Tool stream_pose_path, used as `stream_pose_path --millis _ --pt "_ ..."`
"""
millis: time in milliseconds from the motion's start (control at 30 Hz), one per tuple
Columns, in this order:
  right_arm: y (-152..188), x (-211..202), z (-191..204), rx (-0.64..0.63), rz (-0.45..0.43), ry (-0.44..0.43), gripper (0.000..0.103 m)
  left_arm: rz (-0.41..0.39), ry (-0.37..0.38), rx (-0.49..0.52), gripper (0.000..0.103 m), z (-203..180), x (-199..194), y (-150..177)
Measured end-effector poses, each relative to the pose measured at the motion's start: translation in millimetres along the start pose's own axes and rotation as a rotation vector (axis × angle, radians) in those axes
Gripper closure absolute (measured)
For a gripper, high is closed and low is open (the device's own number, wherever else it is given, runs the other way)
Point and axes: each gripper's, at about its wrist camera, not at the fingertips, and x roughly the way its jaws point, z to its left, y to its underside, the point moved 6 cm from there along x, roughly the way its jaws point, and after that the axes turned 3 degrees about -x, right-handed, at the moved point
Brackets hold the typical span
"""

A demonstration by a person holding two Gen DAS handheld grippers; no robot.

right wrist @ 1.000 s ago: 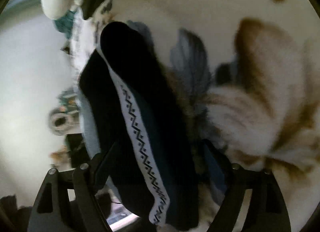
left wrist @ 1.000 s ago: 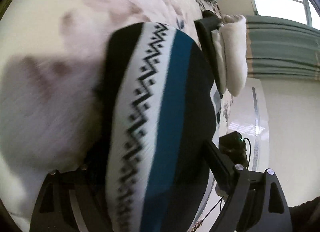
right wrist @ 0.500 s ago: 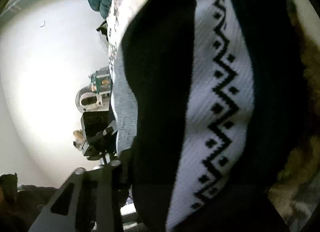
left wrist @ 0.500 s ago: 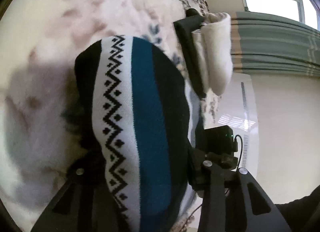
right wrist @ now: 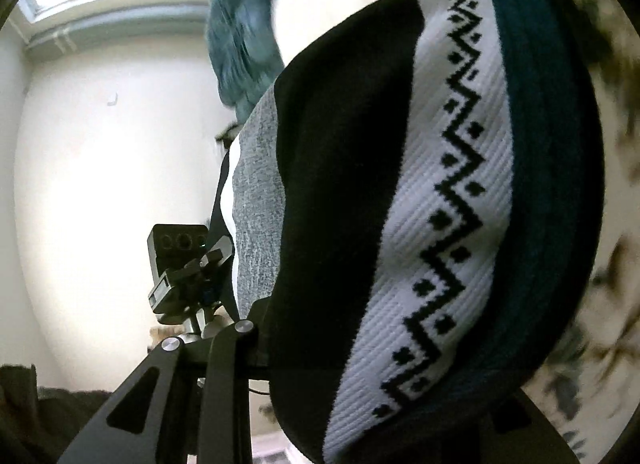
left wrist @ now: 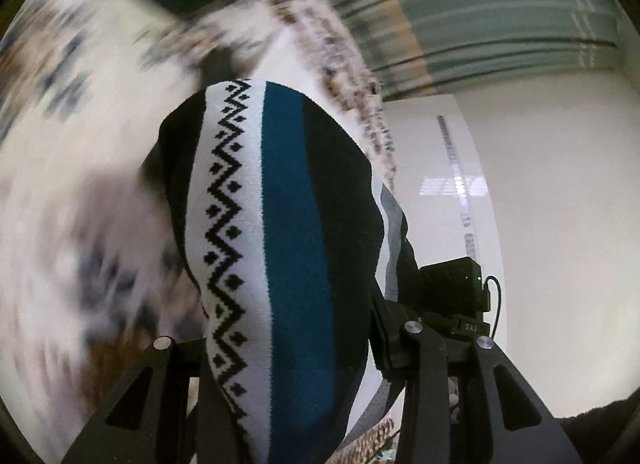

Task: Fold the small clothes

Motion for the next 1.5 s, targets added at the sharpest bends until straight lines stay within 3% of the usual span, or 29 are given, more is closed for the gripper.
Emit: stream_pose_path --millis 133,333,433,567,633,700,767,833,900,967,1033,1067,1200,1367,1500 --pt "-70 -36 21 -0.03 -0.102 0.03 0.074 0.015 -0.001 0.086 0.068 -32 35 -87" --pt "-174 -51 9 -0.027 -0.189 0.085 0.074 0.052 -0.06 0.131 0.068 -17 92 -174" --pt "-210 -44 -14 -0.005 -0.179 0.146 0.074 0.076 -0.105 0.122 0.068 -1 114 -190" --pt "-226 -33 -27 0.031 -0.155 0.201 0.073 0.101 -0.139 0.099 0.063 7 123 -200" --pt "-236 -33 -33 0.054 -0.153 0.211 0.066 0.104 -0.188 0.086 0.06 6 119 -204" --pt "-233 -37 -29 0.062 -0.153 0.288 0.045 0.079 -0.249 0.104 0.06 0 111 -204" --pt "-230 -46 -22 0.064 -0.163 0.379 0.035 0.052 -0.33 0.142 0.056 -7 103 -199" --pt "-225 -58 -8 0.037 -0.186 0.513 0.025 0.021 -0.414 0.194 0.052 -17 95 -189" --pt "-212 -75 -1 0.004 -0.22 0.7 0.011 -0.017 -0.495 0.229 0.047 -24 91 -180" --pt "-193 -89 9 -0.019 -0.24 0.873 0.003 -0.068 -0.589 0.279 0.019 -33 85 -171" --pt "-174 -98 21 -0.046 -0.269 0.978 0.0 -0.106 -0.637 0.314 0.001 -44 78 -162" --pt "-162 -104 26 -0.063 -0.287 1.039 0.0 -0.114 -0.647 0.319 0.0 -45 76 -159" --pt "-134 -112 45 -0.075 -0.328 1.128 0.0 -0.132 -0.729 0.345 0.0 -56 68 -147" --pt "-95 -129 90 -0.096 -0.403 1.224 0.0 -0.171 -0.8 0.407 0.0 -96 43 -108" --pt "-58 -147 137 -0.107 -0.451 1.204 0.0 -0.214 -0.856 0.458 0.0 -138 13 -71"
